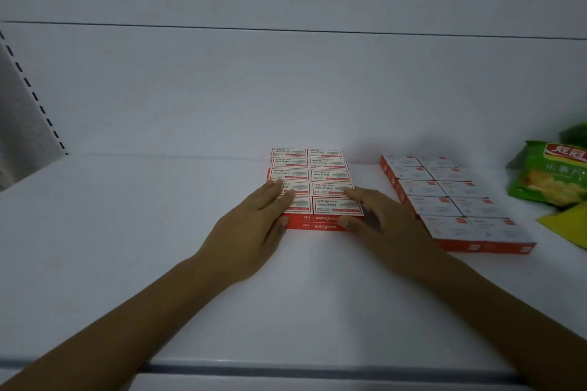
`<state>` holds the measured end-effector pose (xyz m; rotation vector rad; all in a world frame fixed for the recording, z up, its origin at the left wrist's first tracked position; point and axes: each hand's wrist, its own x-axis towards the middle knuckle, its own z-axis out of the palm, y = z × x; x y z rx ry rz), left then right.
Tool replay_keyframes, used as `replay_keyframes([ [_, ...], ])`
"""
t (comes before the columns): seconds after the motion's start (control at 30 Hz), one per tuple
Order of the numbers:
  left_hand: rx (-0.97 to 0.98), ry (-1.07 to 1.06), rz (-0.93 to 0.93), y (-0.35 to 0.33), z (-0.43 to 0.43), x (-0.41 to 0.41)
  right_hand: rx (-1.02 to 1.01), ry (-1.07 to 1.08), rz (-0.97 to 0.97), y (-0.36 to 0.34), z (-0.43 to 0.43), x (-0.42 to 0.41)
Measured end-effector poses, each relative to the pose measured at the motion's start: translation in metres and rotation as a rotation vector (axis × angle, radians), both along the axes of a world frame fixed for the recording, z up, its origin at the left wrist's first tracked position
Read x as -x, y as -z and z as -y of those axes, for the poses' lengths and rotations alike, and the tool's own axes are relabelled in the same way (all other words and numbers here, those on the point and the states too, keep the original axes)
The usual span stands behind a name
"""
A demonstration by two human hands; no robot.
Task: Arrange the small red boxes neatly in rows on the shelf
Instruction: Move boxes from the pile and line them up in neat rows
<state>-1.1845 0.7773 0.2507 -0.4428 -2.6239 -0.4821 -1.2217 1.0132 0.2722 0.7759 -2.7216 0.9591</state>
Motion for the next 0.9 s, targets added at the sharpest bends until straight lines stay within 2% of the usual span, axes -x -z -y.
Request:
replay_keyframes([
  [0.1,0.027,0.012,-0.022,0.000,0.001,0.002,-0.024,-0.001,-0.019,0.000,0.001,0.003],
  [0.23,0.017,0.020,-0.039,-0.001,0.002,0.004,0.048,-0.012,0.014,0.002,0.002,0.008],
  [0.47,-0.029,0.002,0.055,-0.004,-0.002,0.003,0.029,0.001,0.020,0.001,-0.001,0.010],
  [0.57,-0.034,-0.011,0.070,-0.007,-0.004,-0.002,-0.005,0.019,-0.064,-0.013,-0.005,-0.002],
  [0.7,-0.029,-0.019,0.057,-0.013,-0.005,-0.006,0.156,0.001,-0.159,-0.071,-0.020,-0.066],
  [0.83,0.051,-0.038,0.004,-0.018,-0.005,-0.008,0.356,-0.091,-0.369,-0.135,-0.037,-0.139],
  [0.9,0.078,-0.037,-0.009,-0.018,-0.006,-0.012,0.414,-0.058,-0.434,-0.145,-0.052,-0.155],
])
